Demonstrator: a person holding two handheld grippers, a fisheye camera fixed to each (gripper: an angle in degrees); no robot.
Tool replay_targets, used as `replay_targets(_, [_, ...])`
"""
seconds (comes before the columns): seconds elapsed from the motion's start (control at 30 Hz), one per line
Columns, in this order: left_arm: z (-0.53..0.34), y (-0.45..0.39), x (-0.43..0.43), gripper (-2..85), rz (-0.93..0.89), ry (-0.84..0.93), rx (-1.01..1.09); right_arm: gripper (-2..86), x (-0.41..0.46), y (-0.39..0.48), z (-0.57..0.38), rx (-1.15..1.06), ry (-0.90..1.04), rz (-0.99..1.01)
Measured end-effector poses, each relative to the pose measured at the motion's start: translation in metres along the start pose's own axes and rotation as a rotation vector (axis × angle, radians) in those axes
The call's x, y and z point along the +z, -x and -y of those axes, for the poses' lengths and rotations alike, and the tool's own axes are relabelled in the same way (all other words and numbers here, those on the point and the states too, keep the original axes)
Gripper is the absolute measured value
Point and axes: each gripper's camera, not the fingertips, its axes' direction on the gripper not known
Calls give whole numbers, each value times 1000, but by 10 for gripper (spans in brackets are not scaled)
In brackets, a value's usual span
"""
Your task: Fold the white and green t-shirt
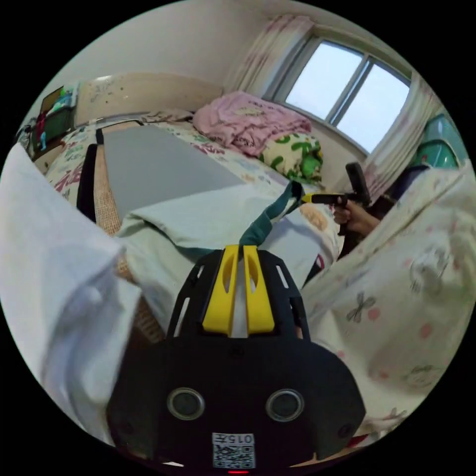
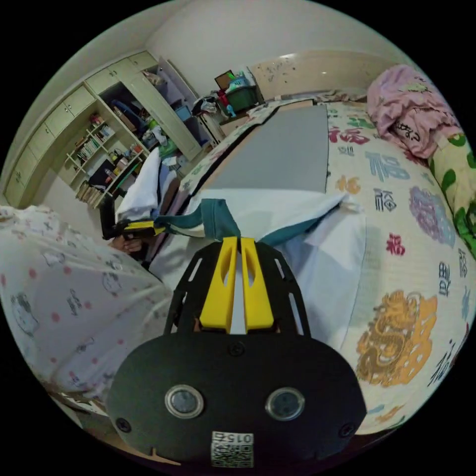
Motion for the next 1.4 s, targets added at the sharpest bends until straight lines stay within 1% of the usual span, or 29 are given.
replay_targets(0.07, [-10,-26,-4,5,8,40,77,1,-5,3,-25,-26,40,-46])
replay_targets(0.17, [-12,-48,-12,6,6,62,119,-1,-16,-4,-61,-53,88,-81])
replay_targets(0.2, [-13,-53,-12,6,14,75,132,-3,-16,-14,-75,-47,122,-90])
replay_targets(0.3, [-17,-74,-3,9,53,198,191,-6,-6,-50,-112,54,282,-158])
replay_targets(0.37, [-21,-88,-6,14,45,274,224,-4,-23,-63,-132,99,250,-143])
replay_targets(0.4, [-21,-90,-10,16,44,277,227,0,-38,-70,-141,127,231,-124])
replay_targets(0.5, [-18,-94,-40,28,57,248,208,18,-74,-84,-153,173,138,-125])
replay_targets(0.57, [-9,-92,-60,47,47,195,155,44,-90,-95,-155,196,85,-88])
replay_targets(0.63, [-2,-88,-66,61,18,166,104,79,-92,-117,-154,242,95,-4])
replay_targets(0.7, [4,-89,-63,69,4,170,75,83,-84,-131,-159,249,144,63])
replay_targets(0.77, [6,-99,-57,67,7,182,114,64,-79,-136,-169,222,184,59])
replay_targets(0.8, [5,-102,-55,65,9,188,129,36,-76,-139,-178,201,225,26])
replay_targets(0.83, [3,-107,-50,63,12,221,147,18,-72,-143,-188,187,277,-16])
replay_targets(0.87, [0,-109,-45,61,17,269,146,12,-74,-145,-193,177,280,-29])
replay_targets(0.9, [-1,-110,-44,61,26,287,142,5,-84,-151,-203,180,254,-46])
replay_targets(0.93, [-5,-113,-50,59,45,267,143,1,-92,-160,-212,193,254,-53])
replay_targets(1.1, [-10,-114,-83,54,51,292,147,1,-135,-213,-253,277,177,-28])
replay_targets(1.2, [-8,-110,-125,57,78,227,107,14,-169,-250,-270,332,100,12])
replay_targets(1.27, [-5,-102,-164,62,140,146,35,29,-190,-258,-271,287,47,26])
replay_targets(1.33, [-1,-89,-189,65,233,85,-55,49,-204,-247,-258,131,17,-20])
replay_targets(1.4, [8,-73,-206,68,324,36,-138,61,-204,-228,-242,-7,20,-16])
